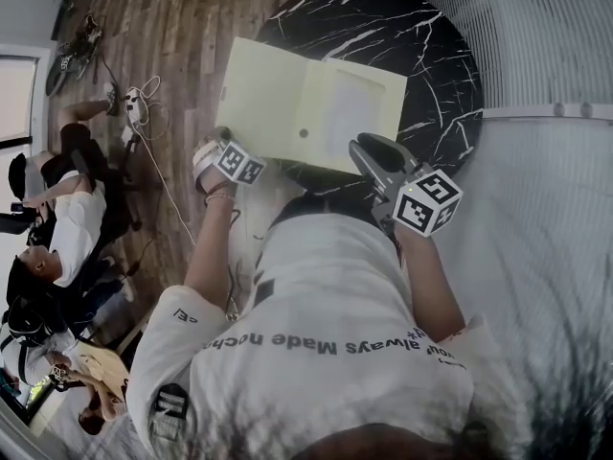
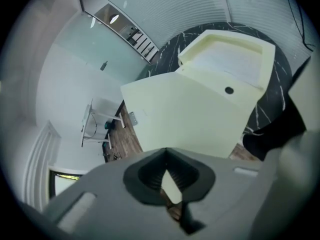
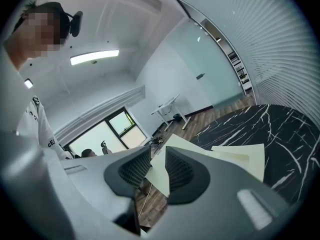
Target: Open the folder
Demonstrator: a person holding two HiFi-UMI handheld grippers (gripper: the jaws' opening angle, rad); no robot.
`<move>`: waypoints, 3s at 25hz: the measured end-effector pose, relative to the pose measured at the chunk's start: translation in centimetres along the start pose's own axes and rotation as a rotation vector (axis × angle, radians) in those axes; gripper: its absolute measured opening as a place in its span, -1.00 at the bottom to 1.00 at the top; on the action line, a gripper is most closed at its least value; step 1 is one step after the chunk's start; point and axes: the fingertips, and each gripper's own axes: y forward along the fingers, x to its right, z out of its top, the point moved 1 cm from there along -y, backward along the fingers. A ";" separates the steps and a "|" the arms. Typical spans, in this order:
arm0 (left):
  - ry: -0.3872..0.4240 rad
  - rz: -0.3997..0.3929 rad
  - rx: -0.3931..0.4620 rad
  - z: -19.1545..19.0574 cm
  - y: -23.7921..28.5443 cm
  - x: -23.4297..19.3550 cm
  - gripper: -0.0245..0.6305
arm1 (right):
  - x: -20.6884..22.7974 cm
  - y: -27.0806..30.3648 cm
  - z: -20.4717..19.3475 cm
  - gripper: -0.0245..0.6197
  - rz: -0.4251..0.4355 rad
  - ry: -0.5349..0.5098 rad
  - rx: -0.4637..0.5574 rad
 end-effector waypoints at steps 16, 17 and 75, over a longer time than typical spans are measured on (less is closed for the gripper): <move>-0.088 -0.210 -0.172 -2.8 10.2 4.9 -0.92 | -0.1 -1.4 1.1 -0.65 -0.069 -0.036 0.016; -0.085 -0.223 -0.182 -2.9 10.5 5.4 -0.92 | -0.1 -1.4 1.2 -0.65 -0.072 -0.037 0.018; -0.667 -0.414 1.029 21.7 -28.9 -5.1 -0.92 | -1.9 -6.5 9.6 -0.89 -0.348 -0.456 0.139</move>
